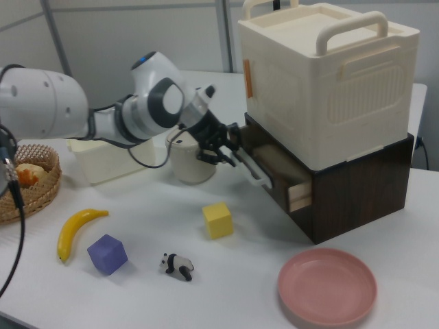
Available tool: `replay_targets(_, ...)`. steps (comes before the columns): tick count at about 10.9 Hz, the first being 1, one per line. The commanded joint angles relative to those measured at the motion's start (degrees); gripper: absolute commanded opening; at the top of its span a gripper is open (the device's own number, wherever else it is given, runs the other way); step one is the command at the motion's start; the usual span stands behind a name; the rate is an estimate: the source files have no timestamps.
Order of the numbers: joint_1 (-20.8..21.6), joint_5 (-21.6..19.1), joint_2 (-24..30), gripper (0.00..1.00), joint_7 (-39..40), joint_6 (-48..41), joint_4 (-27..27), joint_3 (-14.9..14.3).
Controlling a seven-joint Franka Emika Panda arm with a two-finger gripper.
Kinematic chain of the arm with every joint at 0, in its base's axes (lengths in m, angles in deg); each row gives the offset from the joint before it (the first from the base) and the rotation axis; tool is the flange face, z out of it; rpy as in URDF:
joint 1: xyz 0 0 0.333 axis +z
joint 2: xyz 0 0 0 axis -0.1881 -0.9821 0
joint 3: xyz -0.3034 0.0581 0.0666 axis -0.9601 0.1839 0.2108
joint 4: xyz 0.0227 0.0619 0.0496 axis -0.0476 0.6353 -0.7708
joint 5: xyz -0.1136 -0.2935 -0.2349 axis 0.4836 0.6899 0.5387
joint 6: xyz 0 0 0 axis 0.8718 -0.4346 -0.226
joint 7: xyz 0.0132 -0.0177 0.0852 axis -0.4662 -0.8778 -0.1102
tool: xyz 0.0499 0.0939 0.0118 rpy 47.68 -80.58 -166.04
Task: Open the drawer
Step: 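Pull the drawer handle outward away from the cabinet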
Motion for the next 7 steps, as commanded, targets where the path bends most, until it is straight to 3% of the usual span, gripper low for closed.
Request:
replay_targets(1, 4.87, 0.27, 8.52, 0.19, -5.16, 0.32, 11.92, -0.07)
replay_targets(6, 7.61, 0.19, 9.85, 0.19, -8.32, -5.04, 12.91, -0.07)
replay_targets(7, 7.52, 0.19, 9.68, 0.24, -10.94, -4.87, 12.13, -0.07)
